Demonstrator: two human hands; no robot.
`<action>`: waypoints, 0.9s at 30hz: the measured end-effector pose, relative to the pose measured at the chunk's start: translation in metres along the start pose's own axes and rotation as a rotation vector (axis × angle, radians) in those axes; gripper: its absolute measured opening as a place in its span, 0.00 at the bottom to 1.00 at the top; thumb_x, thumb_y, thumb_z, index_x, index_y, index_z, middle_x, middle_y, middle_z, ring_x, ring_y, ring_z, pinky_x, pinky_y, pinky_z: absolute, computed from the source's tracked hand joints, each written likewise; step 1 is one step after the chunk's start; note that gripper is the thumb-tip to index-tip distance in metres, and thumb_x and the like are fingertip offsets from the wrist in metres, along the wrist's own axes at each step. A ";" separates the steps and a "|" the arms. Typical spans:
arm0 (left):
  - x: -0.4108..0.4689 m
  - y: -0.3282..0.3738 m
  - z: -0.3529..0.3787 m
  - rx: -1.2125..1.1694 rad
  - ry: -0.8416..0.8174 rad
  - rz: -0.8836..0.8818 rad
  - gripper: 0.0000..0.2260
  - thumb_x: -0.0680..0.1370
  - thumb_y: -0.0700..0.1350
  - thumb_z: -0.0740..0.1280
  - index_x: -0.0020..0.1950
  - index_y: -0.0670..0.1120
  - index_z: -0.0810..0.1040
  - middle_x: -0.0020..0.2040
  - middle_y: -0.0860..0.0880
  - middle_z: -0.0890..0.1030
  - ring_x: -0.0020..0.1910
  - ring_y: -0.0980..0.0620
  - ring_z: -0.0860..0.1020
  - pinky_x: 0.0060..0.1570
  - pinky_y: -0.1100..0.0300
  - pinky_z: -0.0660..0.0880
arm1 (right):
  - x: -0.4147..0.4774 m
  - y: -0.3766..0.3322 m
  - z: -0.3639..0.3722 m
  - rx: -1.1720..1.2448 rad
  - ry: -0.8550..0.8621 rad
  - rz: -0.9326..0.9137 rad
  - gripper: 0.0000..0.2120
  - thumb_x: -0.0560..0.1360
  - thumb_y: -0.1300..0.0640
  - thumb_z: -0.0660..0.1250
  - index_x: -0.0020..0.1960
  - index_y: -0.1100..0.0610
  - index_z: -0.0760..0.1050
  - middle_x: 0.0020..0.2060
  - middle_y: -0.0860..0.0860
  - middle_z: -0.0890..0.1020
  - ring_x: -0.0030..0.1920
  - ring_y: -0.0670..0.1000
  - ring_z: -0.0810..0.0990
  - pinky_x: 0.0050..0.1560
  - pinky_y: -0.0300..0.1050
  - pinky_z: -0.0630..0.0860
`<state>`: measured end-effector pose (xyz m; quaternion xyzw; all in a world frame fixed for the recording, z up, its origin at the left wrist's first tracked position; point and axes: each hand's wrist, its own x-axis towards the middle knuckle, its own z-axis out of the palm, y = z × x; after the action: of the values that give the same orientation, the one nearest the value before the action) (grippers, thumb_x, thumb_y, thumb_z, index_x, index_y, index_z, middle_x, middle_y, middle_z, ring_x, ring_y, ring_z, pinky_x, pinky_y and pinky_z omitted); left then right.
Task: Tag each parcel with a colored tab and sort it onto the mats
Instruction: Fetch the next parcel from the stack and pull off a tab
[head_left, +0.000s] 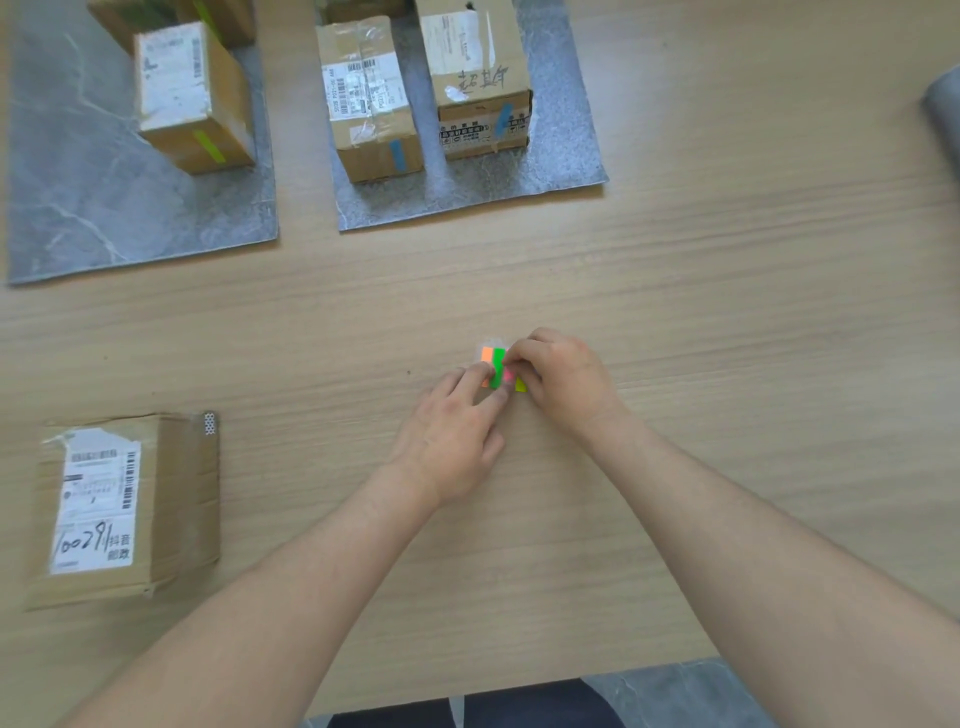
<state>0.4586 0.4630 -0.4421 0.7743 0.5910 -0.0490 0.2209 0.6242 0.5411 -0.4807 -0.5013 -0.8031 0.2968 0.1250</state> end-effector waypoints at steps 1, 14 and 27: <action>0.000 0.000 0.000 -0.002 0.011 0.000 0.29 0.73 0.54 0.51 0.72 0.49 0.73 0.69 0.43 0.71 0.62 0.41 0.72 0.57 0.48 0.76 | 0.001 -0.001 -0.001 0.015 0.011 0.038 0.06 0.75 0.58 0.67 0.47 0.56 0.83 0.43 0.54 0.82 0.44 0.61 0.82 0.42 0.57 0.80; 0.012 0.003 -0.023 -0.673 0.203 -0.333 0.13 0.79 0.47 0.65 0.59 0.46 0.83 0.54 0.47 0.83 0.52 0.48 0.81 0.54 0.53 0.78 | 0.000 -0.052 -0.019 0.746 0.554 0.596 0.06 0.73 0.58 0.76 0.40 0.50 0.81 0.34 0.47 0.85 0.37 0.46 0.85 0.45 0.46 0.83; -0.071 -0.028 -0.084 -1.730 0.317 -0.780 0.07 0.74 0.41 0.76 0.47 0.37 0.83 0.42 0.40 0.85 0.41 0.47 0.85 0.48 0.56 0.83 | -0.041 -0.134 0.005 0.602 0.376 -0.016 0.04 0.71 0.66 0.79 0.45 0.62 0.87 0.45 0.53 0.82 0.42 0.47 0.84 0.49 0.38 0.83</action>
<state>0.3961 0.4391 -0.3508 0.0901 0.6614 0.4391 0.6014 0.5426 0.4604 -0.4002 -0.4815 -0.6466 0.4215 0.4152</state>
